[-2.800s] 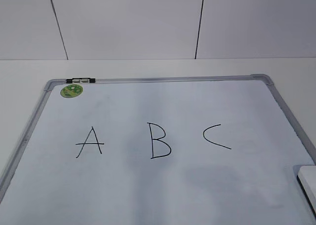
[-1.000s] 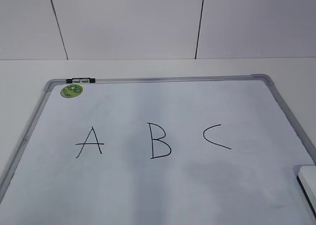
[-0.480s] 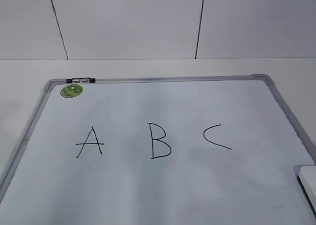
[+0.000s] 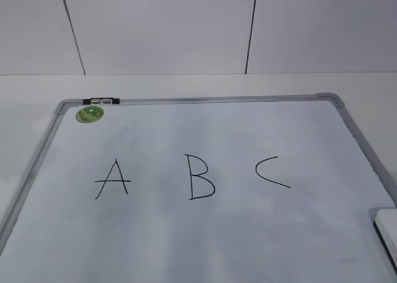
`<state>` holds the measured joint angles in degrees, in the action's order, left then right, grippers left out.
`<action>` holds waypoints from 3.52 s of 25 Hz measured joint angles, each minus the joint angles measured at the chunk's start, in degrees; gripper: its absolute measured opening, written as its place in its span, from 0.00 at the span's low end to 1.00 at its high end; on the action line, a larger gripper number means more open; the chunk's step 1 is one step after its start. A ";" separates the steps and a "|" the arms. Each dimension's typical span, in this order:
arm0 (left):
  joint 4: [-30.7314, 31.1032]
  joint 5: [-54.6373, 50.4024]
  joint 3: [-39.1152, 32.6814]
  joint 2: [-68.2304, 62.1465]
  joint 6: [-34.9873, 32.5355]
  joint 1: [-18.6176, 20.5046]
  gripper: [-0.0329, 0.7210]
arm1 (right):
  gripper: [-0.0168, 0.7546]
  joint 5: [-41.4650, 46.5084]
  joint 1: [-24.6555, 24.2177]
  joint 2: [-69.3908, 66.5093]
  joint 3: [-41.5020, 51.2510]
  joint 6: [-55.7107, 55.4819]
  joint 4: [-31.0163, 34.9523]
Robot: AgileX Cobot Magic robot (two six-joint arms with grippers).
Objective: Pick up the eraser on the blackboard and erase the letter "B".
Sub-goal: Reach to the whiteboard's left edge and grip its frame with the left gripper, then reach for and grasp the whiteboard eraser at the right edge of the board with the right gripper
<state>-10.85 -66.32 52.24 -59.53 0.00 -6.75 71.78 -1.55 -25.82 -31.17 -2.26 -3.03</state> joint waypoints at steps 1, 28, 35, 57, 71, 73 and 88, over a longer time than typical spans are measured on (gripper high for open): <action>0.00 -0.12 0.87 -2.51 0.00 0.00 0.36 | 0.66 -0.01 0.00 -1.30 -0.34 -0.29 0.31; 4.07 5.95 16.43 -42.11 -1.27 0.22 0.36 | 0.66 -0.71 0.00 -24.07 -4.20 -0.58 9.52; 4.07 8.95 16.43 -45.05 -1.27 0.22 0.36 | 0.66 -0.79 0.00 -25.97 -7.35 0.05 9.56; 5.03 12.96 16.68 -50.37 -1.40 0.82 0.36 | 0.66 -1.06 0.00 -27.90 -10.54 0.76 9.65; 4.59 13.18 16.68 -50.59 -1.40 0.82 0.36 | 0.66 -1.19 0.00 -27.90 -10.69 0.85 9.65; 4.59 13.18 16.68 -50.59 -1.40 0.82 0.36 | 0.66 -1.19 0.00 -27.90 -10.69 0.85 9.65; 4.01 13.31 16.68 -50.59 -1.40 0.82 0.21 | 0.66 -1.19 0.00 -27.90 -10.69 0.85 9.65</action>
<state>-6.84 -53.01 68.92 -110.12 -1.40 -5.93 70.60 -1.55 -53.72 -41.85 -1.41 6.62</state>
